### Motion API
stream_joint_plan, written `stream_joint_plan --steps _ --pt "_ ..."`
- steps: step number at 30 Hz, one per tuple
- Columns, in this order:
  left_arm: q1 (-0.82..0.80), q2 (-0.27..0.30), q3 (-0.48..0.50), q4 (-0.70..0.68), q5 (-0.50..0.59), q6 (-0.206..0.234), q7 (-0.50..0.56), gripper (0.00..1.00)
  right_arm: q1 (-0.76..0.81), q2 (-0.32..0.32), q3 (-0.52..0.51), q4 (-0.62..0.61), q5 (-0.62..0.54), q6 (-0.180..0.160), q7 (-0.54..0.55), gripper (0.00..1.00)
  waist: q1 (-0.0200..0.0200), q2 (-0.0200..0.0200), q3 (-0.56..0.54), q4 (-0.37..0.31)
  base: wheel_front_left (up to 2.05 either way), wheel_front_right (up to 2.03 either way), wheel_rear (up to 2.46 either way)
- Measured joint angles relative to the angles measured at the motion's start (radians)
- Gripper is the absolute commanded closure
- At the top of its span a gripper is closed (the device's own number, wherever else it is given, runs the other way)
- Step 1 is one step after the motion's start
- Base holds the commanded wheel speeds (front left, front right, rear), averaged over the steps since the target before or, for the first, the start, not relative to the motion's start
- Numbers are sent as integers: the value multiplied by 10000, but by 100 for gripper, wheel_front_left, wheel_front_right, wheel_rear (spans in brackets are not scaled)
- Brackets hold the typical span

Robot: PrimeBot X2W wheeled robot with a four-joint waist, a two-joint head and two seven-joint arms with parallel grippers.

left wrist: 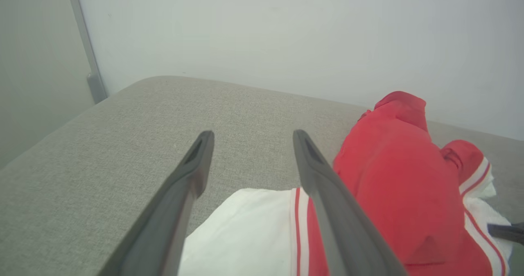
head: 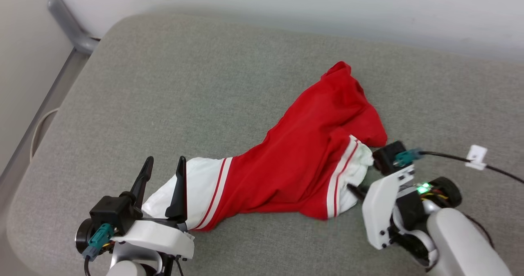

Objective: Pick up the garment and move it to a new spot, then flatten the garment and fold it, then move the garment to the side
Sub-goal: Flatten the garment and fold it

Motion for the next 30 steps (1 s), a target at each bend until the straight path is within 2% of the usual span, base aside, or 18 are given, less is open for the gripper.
stream_joint_plan --steps 9,15,22,27,28,29,30 --pt "277 178 23 -169 12 201 138 0 1422 2 -2483 -2061 -863 -2 336 100 0 0 -564 -598 0 0 0" --pt "461 303 69 -372 12 307 278 0 2764 504 -4723 -2982 -1455 -2 715 100 -1 0 -708 -1029 0 0 0" --pt "487 416 25 -508 -4 345 376 0 4332 1421 -6821 -2941 -1873 0 894 100 -1 1 -578 -1162 0 0 0" --pt "521 493 73 -435 -77 347 405 0 4663 1605 -7300 -2119 -1616 0 324 100 -1 0 -517 -1191 0 0 0" --pt "538 506 88 -424 -79 351 416 0 4650 1609 -7287 -1992 -1557 0 192 71 -1 0 -528 -1202 0 0 0" --pt "568 512 92 -416 -81 368 422 0 4647 1609 -7171 -1889 -1478 0 2 21 -1 0 -548 -1211 0 0 0" --pt "592 514 84 -401 -82 380 447 0 4637 1607 -7072 -1764 -1275 -2 -221 0 -1 0 -577 -1215 0 0 0"
